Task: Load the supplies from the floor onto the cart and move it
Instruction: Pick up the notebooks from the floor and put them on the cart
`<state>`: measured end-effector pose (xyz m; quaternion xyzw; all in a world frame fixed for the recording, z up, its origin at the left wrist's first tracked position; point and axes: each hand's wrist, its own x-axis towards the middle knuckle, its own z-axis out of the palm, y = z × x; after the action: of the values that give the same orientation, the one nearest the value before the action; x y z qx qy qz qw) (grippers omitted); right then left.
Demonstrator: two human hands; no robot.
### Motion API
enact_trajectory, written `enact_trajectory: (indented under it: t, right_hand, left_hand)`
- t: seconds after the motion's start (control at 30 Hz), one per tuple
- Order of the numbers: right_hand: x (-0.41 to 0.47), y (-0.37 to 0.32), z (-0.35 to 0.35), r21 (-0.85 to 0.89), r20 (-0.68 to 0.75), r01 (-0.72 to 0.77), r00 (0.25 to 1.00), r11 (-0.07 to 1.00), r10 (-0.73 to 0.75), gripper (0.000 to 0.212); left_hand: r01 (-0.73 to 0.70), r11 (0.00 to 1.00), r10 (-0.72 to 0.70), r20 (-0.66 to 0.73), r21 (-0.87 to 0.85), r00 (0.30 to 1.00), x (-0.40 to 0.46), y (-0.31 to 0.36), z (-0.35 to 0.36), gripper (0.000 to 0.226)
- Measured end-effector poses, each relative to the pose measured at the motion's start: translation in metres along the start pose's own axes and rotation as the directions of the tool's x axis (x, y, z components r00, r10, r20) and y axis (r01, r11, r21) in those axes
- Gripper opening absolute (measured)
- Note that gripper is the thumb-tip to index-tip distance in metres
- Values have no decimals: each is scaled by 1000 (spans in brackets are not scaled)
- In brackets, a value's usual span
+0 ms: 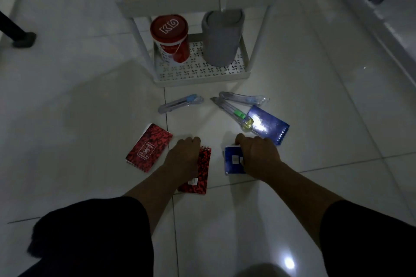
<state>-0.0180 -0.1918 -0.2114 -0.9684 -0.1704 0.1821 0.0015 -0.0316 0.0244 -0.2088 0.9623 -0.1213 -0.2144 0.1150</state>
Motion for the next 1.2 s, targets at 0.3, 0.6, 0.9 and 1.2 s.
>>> enact_trajectory:
  t: [0.3, 0.6, 0.9, 1.2]
  right_hand:
    - [-42, -35, -10, 9, 27, -57, 998, 998, 57, 33]
    - [-86, -57, -101, 453, -322, -32, 926, 891, 197, 7]
    - [-129, -67, -253, 463, -663, 203, 725, 863, 186, 8]
    - [-168, -78, -369, 299, -866, 357, 492, 885, 94, 11]
  left_hand:
    - [84, 946, -117, -87, -313, 989, -49, 12, -42, 16]
    - [32, 912, -139, -234, -409, 962, -111, 40, -140, 22]
    - [-222, 951, 6, -706, -215, 708, -184, 77, -273, 16]
    - [-269, 963, 118, -873, -16, 473, -243, 101, -362, 25]
